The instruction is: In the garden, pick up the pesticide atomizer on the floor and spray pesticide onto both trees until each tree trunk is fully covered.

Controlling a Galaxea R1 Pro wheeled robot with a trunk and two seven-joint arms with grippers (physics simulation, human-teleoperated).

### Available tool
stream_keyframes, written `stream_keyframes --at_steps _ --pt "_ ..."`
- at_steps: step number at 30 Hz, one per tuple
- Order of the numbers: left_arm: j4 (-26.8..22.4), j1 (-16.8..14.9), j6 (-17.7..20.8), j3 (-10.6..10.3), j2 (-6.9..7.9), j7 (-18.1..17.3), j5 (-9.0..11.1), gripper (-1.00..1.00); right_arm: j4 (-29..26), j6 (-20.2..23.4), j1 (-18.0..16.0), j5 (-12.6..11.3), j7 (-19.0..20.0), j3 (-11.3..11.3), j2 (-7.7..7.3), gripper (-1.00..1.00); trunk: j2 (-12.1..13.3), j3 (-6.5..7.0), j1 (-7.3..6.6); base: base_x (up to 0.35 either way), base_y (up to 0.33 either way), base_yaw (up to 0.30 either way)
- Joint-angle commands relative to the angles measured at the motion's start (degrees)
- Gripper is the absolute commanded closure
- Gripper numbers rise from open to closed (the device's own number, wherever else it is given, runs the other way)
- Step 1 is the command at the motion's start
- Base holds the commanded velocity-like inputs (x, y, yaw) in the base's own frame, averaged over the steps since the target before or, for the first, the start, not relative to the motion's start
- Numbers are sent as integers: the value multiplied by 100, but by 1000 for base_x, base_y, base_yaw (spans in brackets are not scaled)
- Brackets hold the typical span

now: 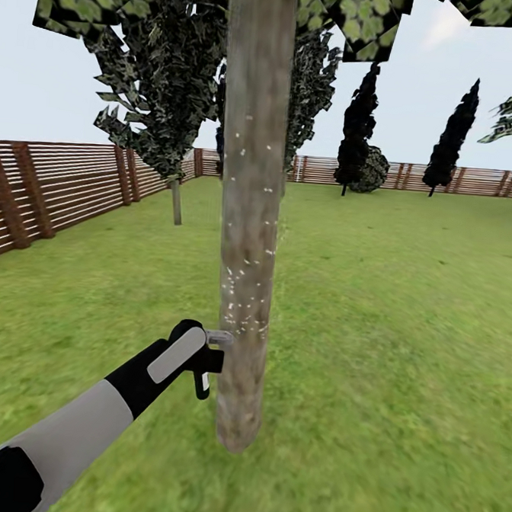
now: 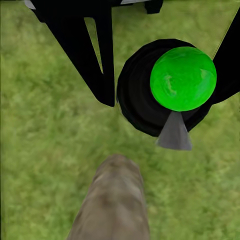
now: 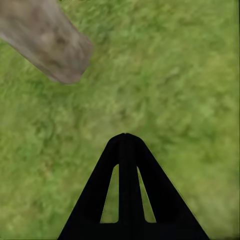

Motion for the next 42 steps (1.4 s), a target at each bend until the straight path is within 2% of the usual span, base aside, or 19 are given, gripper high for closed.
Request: stream_keyframes --at_steps 1,26,42 --pt "-10 -7 -4 -23 9 56 55 100 2 -10 -8 4 48 -36 5 100 -14 -14 4 0 336 -247" --pt "24 38 -66 -62 10 38 55 100 2 -11 -8 -21 48 -38 -1 100 -14 -14 4 -16 336 -247" --pt "42 161 -66 -61 10 37 55 100 9 -14 -8 -19 48 -32 5 100 -14 -14 4 0 337 -158"
